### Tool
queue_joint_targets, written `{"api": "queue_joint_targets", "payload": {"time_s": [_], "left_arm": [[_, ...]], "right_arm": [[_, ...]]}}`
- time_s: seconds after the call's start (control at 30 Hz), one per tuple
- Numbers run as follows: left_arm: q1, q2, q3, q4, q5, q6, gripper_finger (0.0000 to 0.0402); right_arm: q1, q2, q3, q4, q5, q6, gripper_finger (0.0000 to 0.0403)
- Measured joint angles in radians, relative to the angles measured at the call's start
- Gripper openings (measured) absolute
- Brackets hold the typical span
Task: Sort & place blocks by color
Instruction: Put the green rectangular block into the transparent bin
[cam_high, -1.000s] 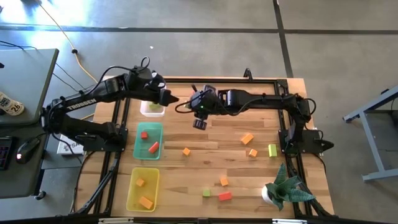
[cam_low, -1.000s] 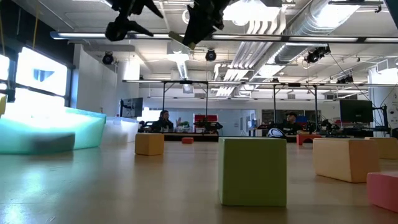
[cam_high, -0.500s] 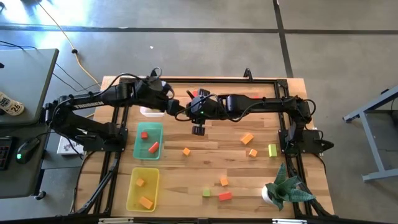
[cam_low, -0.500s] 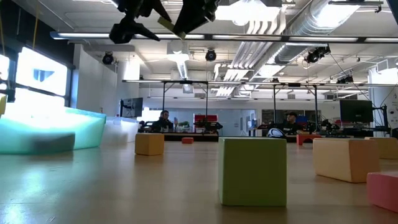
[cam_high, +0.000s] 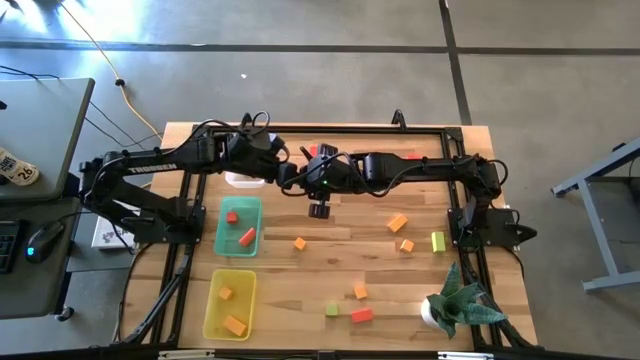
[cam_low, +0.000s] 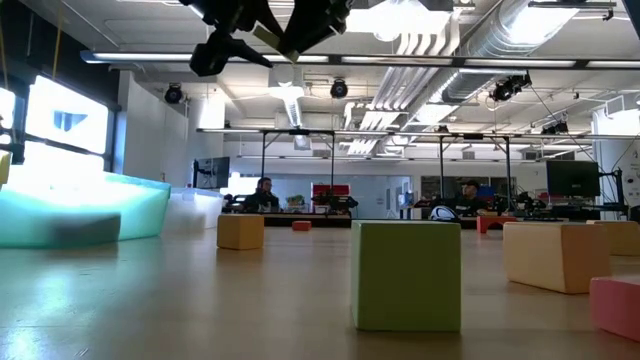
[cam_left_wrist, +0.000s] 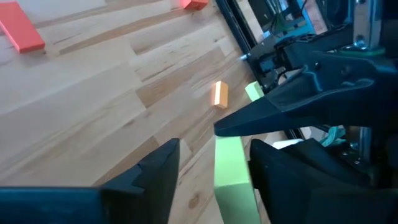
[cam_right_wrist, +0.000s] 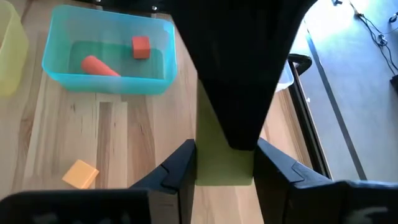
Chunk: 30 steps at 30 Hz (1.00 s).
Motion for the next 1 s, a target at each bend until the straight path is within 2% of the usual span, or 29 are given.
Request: {"api": "queue_joint_targets", "payload": {"time_s": [0.3, 0.43, 1.0], "left_arm": [[-0.018, 0.000, 0.000, 0.007, 0.005, 0.053, 0.0073], [-0.022, -0.001, 0.001, 0.005, -0.004, 0.076, 0.0042], [-0.021, 0.000, 0.000, -0.014, -0.041, 0.218, 0.0040]], "right_arm": [[-0.001, 0.002, 0.000, -0.001, -0.003, 0.003, 0.0106], [-0.003, 0.002, 0.000, -0.001, 0.003, 0.003, 0.0113], [-0.022, 0.001, 0.000, 0.019, 0.002, 0.068, 0.0138]]}}
